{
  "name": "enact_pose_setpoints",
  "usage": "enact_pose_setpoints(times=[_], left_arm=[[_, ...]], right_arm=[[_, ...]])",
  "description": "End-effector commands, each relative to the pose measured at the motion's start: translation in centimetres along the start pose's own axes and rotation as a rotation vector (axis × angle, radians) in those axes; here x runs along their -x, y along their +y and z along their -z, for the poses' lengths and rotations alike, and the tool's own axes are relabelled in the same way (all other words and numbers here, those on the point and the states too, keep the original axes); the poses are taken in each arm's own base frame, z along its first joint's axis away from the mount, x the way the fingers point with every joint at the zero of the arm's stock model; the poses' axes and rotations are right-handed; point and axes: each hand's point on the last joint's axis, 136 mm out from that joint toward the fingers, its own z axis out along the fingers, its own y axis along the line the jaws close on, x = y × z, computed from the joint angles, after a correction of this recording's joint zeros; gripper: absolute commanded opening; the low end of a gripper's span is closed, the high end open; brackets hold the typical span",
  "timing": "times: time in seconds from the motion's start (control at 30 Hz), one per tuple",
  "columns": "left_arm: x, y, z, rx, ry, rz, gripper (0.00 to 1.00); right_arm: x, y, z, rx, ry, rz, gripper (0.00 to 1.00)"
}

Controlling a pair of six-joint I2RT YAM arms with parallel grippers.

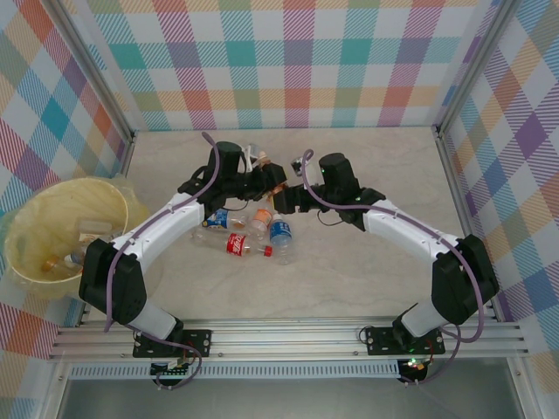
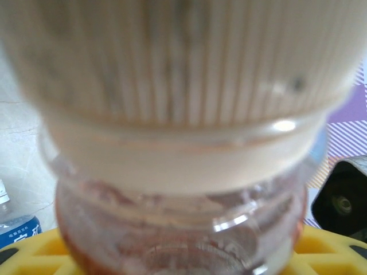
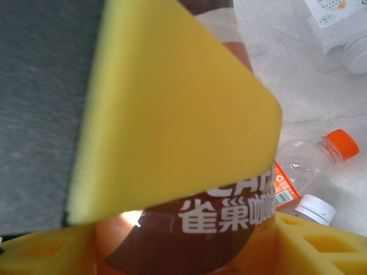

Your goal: Put the plastic bottles in the bin

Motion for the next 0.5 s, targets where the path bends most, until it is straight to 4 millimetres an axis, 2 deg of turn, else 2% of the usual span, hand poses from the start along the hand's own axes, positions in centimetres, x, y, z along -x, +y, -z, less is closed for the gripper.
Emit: enact_pose_setpoints(times=[0.0, 0.17, 0.37, 0.47], left_arm=[[0.3, -1.3, 0.6, -0.001, -0.014, -0.036, 0.55], [1.2, -0.8, 1.8, 0.048, -0.072, -0.030, 0.55], [2.0, -0.2, 3.4, 0.086, -0.130, -0.024, 0.56], [2.3, 0.0, 4.2, 0.101, -0.151, -0.026, 0.56]], right_arm=[[1.4, 1.7, 0.7, 0.044, -0.013, 0.052, 0.77], [1.0, 2.2, 2.5, 0.011, 0.002, 0.094, 0.99], [0.4, 1.6, 5.0, -0.091, -0.031, 0.136, 1.00], [1.2, 0.5, 6.5, -0.191, -0.105, 0.155, 1.00]])
